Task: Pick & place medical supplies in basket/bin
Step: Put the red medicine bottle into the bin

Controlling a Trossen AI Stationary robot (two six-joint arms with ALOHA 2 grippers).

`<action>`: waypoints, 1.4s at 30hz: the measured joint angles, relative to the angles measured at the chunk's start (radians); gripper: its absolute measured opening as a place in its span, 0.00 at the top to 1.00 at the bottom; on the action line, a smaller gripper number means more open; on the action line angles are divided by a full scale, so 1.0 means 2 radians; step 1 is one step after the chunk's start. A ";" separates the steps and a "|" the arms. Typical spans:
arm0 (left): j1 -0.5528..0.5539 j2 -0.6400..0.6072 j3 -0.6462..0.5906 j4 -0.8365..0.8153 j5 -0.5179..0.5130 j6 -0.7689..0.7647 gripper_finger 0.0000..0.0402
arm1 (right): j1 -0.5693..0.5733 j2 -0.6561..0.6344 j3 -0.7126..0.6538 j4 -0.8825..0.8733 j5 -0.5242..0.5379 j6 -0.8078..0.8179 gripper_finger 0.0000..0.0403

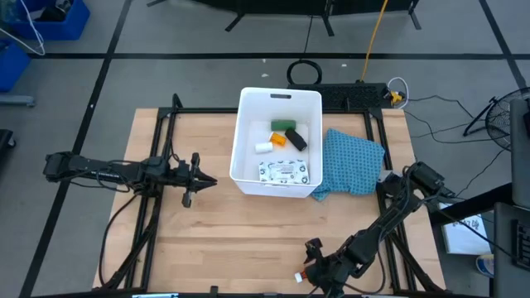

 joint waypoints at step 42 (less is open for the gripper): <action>0.000 0.000 0.000 0.001 0.000 0.001 0.89 | 0.002 -0.001 -0.076 0.064 0.008 0.028 0.27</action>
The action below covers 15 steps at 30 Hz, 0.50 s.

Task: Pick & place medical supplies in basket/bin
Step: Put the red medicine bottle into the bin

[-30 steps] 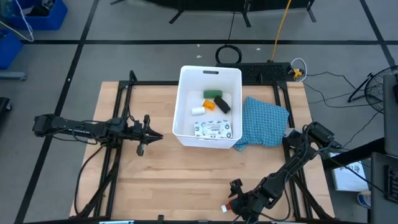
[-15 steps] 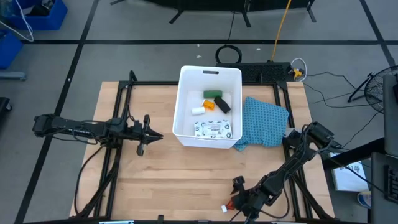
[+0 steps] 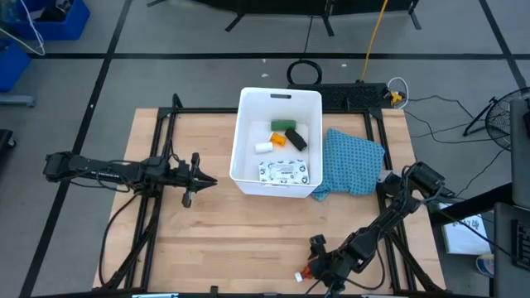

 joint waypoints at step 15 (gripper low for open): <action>0.000 0.000 0.000 0.000 0.000 -0.002 0.89 | -0.009 -0.021 0.000 0.001 -0.013 -0.007 0.70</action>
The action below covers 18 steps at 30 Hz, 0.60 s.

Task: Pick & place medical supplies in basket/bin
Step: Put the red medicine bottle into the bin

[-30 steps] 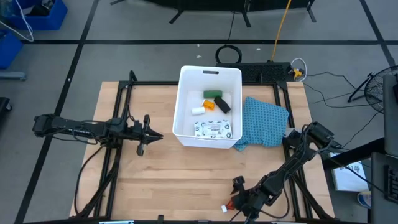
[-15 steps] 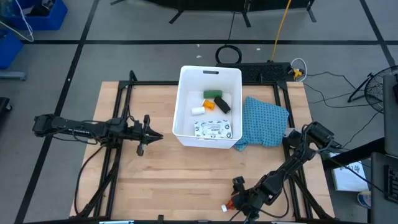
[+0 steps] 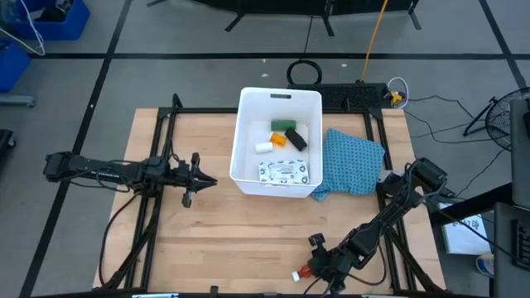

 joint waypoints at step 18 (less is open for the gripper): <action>0.000 0.000 0.000 0.000 0.000 0.000 0.89 | -0.053 -0.264 -0.001 0.035 0.004 -0.228 0.67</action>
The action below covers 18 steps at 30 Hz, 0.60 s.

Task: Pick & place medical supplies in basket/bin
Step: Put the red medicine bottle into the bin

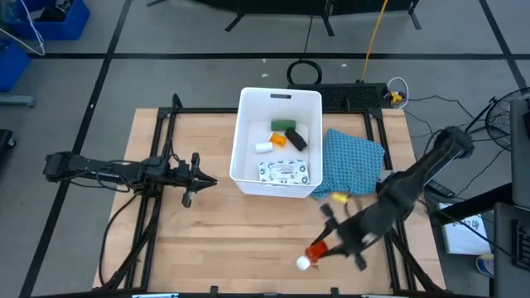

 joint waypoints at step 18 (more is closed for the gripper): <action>0.000 0.000 0.000 -0.011 0.000 0.013 0.89 | -0.032 -0.404 -0.374 0.204 0.091 0.017 0.66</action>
